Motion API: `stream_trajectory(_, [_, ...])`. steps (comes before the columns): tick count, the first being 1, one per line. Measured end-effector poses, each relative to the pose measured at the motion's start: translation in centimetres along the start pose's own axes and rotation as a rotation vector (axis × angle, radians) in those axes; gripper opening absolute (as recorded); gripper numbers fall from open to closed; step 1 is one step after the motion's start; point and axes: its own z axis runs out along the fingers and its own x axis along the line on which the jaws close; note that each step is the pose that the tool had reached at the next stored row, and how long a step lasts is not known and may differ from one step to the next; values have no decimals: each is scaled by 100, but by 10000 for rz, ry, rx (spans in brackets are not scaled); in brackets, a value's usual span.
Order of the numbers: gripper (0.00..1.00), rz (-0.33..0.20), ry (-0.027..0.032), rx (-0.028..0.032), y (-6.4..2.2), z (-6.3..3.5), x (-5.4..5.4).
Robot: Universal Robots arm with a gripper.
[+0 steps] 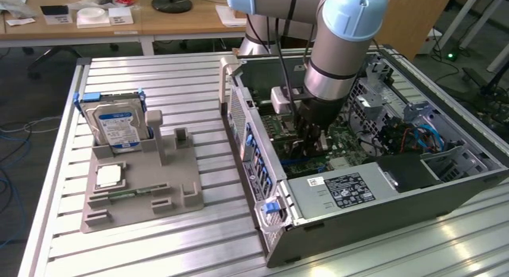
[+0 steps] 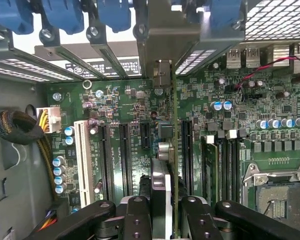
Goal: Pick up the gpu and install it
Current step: 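Insert the gpu into the slot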
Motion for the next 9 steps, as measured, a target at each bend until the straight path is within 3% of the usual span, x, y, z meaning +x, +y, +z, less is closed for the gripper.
stream_trajectory(9, [28,-18,0,0,-1,5,-1])
